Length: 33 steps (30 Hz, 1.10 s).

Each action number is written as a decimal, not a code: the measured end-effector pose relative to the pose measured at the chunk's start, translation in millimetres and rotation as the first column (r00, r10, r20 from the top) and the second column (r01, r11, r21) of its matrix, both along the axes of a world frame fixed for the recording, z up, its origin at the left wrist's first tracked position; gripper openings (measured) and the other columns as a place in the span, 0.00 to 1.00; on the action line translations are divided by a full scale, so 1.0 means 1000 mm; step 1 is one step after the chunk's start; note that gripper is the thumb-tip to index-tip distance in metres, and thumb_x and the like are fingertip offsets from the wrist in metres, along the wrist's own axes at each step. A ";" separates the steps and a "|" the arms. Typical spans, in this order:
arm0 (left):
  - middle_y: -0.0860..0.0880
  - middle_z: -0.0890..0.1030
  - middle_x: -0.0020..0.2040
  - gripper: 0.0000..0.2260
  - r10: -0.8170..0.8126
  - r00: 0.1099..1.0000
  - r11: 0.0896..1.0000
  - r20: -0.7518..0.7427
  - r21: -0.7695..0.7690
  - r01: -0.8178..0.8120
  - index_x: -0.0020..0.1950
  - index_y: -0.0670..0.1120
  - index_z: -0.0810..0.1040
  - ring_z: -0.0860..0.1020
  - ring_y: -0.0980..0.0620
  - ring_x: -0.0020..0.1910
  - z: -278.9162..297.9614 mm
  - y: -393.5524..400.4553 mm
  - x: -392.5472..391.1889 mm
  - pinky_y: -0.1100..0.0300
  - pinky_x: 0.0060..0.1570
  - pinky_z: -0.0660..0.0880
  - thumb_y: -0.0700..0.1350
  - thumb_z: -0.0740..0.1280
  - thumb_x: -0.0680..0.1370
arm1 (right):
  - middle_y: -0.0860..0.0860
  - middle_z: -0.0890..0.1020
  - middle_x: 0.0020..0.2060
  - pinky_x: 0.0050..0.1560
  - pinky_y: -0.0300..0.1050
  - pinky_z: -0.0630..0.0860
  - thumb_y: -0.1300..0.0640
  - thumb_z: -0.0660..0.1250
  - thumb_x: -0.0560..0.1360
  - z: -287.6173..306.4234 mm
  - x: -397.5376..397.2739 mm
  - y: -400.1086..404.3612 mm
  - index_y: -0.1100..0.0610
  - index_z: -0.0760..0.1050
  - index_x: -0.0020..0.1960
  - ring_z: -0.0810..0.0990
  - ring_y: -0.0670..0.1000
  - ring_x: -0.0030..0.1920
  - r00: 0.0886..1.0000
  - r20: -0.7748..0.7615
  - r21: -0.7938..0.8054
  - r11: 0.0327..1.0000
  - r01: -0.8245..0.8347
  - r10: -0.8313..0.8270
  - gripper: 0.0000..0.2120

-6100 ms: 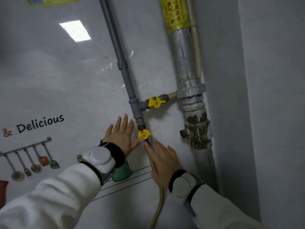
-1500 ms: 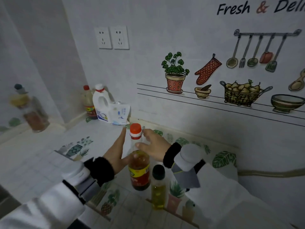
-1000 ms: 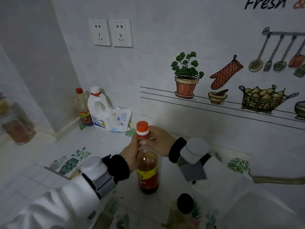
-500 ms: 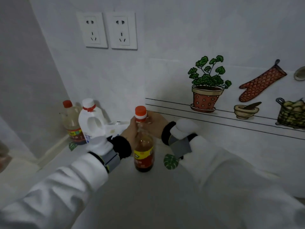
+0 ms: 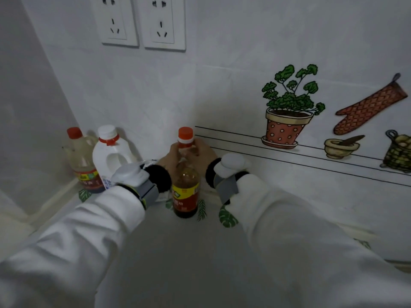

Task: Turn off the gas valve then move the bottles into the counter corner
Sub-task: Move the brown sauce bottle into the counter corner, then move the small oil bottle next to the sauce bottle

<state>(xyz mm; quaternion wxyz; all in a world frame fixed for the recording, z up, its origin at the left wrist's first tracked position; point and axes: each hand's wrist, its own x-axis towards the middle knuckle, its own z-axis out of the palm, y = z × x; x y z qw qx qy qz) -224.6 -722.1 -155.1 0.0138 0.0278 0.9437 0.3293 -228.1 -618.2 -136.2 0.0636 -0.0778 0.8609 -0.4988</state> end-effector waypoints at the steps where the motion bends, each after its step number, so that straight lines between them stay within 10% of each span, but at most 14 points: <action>1: 0.34 0.70 0.66 0.25 0.015 1.000 1.000 0.003 0.013 -0.015 0.71 0.39 0.52 0.71 0.38 0.63 0.001 -0.001 0.002 0.52 0.60 0.69 0.40 0.59 0.77 | 0.62 0.73 0.62 0.61 0.49 0.70 0.59 0.64 0.74 -0.001 0.003 0.001 0.63 0.62 0.66 0.73 0.61 0.62 1.000 0.024 0.016 1.000 -0.010 0.010 0.23; 8: 0.39 0.55 0.75 0.32 0.071 0.997 0.994 -0.031 -0.085 -0.074 0.73 0.41 0.48 0.57 0.42 0.73 0.004 -0.013 0.046 0.52 0.71 0.57 0.46 0.62 0.76 | 0.61 0.66 0.69 0.65 0.49 0.66 0.50 0.64 0.74 0.001 0.042 0.025 0.61 0.52 0.71 0.67 0.60 0.68 0.996 0.074 0.041 0.998 0.050 -0.053 0.33; 23: 0.35 0.74 0.62 0.15 -0.176 0.971 0.964 -0.161 0.171 0.203 0.63 0.36 0.66 0.73 0.39 0.61 0.036 0.128 0.260 0.47 0.62 0.70 0.39 0.59 0.77 | 0.64 0.77 0.58 0.54 0.47 0.70 0.49 0.56 0.77 0.044 0.244 0.138 0.68 0.72 0.58 0.75 0.60 0.57 0.997 -0.075 0.203 0.979 0.001 0.015 0.22; 29: 0.39 0.68 0.70 0.24 -0.138 0.990 0.966 -0.035 0.215 0.142 0.70 0.42 0.58 0.67 0.44 0.68 0.012 0.161 0.321 0.54 0.66 0.65 0.46 0.61 0.77 | 0.65 0.77 0.48 0.46 0.47 0.69 0.44 0.54 0.77 0.025 0.307 0.184 0.63 0.72 0.46 0.76 0.63 0.50 0.999 -0.025 0.173 0.985 0.025 -0.020 0.21; 33: 0.39 0.65 0.72 0.33 -0.055 0.998 0.975 0.023 0.216 0.048 0.72 0.44 0.53 0.65 0.45 0.70 -0.015 0.161 0.343 0.53 0.66 0.65 0.45 0.67 0.73 | 0.66 0.77 0.57 0.61 0.62 0.72 0.39 0.55 0.74 0.003 0.334 0.200 0.69 0.71 0.57 0.75 0.66 0.58 0.994 0.082 0.058 0.996 0.071 -0.076 0.33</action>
